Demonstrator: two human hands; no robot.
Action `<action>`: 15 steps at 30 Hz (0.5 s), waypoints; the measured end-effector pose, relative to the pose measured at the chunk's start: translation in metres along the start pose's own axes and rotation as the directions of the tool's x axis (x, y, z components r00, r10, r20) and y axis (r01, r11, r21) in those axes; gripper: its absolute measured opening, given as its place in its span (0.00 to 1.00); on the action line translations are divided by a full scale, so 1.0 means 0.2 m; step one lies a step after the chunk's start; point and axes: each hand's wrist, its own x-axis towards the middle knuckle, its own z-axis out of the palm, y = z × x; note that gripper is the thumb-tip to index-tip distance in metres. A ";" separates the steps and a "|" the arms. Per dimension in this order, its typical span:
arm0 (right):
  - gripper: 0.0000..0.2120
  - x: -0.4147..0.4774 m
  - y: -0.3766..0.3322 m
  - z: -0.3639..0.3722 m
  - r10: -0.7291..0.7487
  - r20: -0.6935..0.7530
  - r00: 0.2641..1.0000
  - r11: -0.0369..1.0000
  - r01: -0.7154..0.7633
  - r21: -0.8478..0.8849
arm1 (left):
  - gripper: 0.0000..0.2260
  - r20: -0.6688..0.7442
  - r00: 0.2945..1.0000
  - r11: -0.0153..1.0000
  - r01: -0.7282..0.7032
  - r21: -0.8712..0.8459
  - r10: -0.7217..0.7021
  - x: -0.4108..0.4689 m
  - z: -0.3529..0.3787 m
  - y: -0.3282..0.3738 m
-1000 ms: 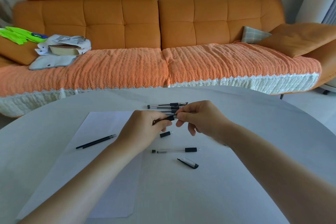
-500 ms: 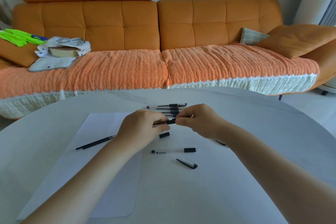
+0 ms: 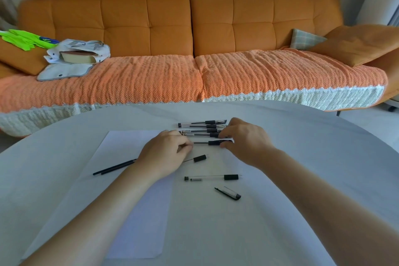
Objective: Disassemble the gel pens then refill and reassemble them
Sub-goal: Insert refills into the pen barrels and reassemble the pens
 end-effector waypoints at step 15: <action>0.08 -0.25 0.03 -0.20 0.028 0.121 0.992 0.977 -0.053 0.208 | 0.08 0.123 0.984 0.984 -0.109 -0.139 0.126 -0.10 0.01 0.14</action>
